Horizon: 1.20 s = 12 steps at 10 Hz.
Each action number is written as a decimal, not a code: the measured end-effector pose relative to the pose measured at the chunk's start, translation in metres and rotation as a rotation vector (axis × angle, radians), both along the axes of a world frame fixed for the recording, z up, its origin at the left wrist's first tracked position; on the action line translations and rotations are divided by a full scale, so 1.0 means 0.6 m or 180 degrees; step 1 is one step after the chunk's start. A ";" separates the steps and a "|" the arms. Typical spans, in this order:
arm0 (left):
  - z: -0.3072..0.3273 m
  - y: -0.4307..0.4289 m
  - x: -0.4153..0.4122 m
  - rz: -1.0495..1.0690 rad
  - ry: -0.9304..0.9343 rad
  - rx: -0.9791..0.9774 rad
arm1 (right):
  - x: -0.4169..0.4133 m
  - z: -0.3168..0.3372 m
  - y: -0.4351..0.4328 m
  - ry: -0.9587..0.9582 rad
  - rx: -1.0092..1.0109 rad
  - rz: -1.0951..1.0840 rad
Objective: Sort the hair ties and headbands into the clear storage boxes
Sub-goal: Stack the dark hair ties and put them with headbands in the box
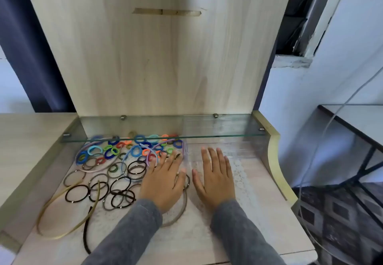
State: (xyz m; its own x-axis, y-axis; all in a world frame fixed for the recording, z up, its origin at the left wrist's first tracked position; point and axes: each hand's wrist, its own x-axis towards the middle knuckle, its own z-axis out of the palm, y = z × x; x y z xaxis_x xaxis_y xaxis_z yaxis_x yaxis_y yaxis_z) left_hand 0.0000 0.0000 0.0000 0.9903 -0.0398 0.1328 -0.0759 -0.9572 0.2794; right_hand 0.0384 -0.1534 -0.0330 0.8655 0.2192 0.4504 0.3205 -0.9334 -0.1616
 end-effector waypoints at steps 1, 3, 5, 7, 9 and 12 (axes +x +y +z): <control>-0.003 -0.019 0.003 -0.0093 0.0152 -0.0308 | 0.007 0.005 -0.026 0.0114 0.0164 -0.0210; -0.002 -0.045 0.019 -0.0095 0.0147 -0.0892 | 0.034 0.022 -0.072 0.0742 0.0149 -0.0132; -0.016 -0.065 0.034 -0.0194 0.0335 -0.0427 | 0.043 0.028 -0.091 0.0634 -0.0092 -0.0134; -0.032 -0.072 0.038 -0.0227 0.0690 0.0333 | 0.054 0.029 -0.102 0.0723 -0.0144 -0.0015; -0.038 -0.072 0.040 -0.0224 0.1081 0.0834 | 0.057 0.044 -0.112 0.0707 -0.0094 0.0090; -0.044 -0.068 0.045 -0.0262 0.1077 0.0808 | 0.051 0.048 -0.116 0.0699 -0.0075 0.0118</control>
State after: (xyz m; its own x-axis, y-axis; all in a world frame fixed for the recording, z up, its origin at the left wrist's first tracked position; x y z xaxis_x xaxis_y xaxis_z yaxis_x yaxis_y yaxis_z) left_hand 0.0269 -0.0407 -0.0267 0.9686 -0.1099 -0.2230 -0.0994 -0.9934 0.0579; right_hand 0.0691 -0.2231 -0.0043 0.9334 0.2609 0.2465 0.3142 -0.9260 -0.2095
